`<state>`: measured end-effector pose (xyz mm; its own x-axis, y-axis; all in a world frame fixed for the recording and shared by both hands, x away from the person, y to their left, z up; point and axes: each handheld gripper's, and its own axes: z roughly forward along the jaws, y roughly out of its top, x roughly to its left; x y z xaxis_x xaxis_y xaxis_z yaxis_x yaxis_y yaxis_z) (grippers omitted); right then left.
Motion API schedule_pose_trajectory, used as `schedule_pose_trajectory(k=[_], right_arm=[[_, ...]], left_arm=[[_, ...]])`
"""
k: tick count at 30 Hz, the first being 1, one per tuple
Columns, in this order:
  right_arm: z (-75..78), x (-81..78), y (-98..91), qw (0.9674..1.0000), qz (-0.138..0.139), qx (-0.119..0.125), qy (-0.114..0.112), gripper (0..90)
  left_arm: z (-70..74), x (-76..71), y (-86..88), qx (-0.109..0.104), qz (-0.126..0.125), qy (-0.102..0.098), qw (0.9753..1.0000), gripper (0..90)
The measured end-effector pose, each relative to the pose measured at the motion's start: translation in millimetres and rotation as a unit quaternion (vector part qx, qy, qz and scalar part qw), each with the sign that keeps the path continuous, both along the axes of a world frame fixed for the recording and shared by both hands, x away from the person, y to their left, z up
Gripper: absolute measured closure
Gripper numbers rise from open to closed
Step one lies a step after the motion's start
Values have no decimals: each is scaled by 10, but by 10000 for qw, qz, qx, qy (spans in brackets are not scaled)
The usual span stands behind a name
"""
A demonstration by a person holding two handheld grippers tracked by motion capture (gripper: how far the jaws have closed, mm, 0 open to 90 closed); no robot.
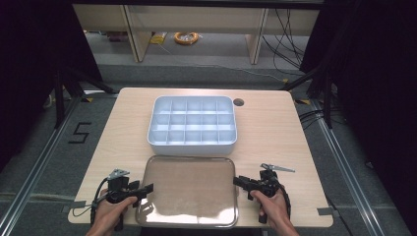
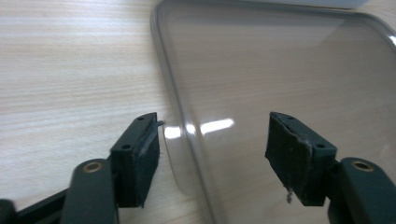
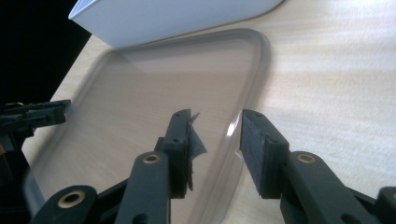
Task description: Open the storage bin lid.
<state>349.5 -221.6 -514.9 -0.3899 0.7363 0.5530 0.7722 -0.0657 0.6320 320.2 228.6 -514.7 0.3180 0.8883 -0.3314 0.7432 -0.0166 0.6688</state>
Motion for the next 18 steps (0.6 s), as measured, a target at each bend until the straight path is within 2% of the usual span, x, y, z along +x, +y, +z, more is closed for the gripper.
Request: schedule_pose_trajectory(k=[2, 5, 6, 7, 8, 12, 13, 15, 16, 17, 18], right_arm=[[12, -4, 13, 10000, 22, -62, -36, 649], [28, -4, 10, 9998, 93, -111, -133, 649], [37, -6, 11, 9999, 77, -65, -100, 648], [42, -6, 2, 9999, 88, -68, -73, 647], [48, -18, 18, 10000, -35, 11, 54, 643], [71, -17, -7, 9999, 23, 134, 47, 624], [61, -7, -5, 9999, 19, 118, -43, 616], [83, -5, -6, 9999, 54, 147, -71, 585], [93, -3, -10, 9997, 119, 145, -145, 571], [103, -4, -5, 9998, 75, 112, -176, 563], [87, 23, -32, 9986, 170, -10, -510, 548]], left_arm=[[-7, -5, 2, -129, 121, -10, 9998, 337], [11, -27, 21, -67, 95, -31, 9999, 329], [15, -29, 21, -81, 83, -39, 9999, 326], [17, -32, -1, -202, 168, -86, 9996, 326], [25, -35, 3, -160, 122, -109, 9997, 326], [49, -46, 6, -201, 114, -164, 9996, 326], [56, -49, 11, -180, 102, -181, 9996, 326], [75, -53, 23, -185, 41, -183, 9997, 323], [82, -52, 48, -177, -84, -180, 9996, 322], [86, -58, 22, -322, -4, -252, 9992, 322], [99, -67, 25, -282, -44, -292, 9992, 322]])
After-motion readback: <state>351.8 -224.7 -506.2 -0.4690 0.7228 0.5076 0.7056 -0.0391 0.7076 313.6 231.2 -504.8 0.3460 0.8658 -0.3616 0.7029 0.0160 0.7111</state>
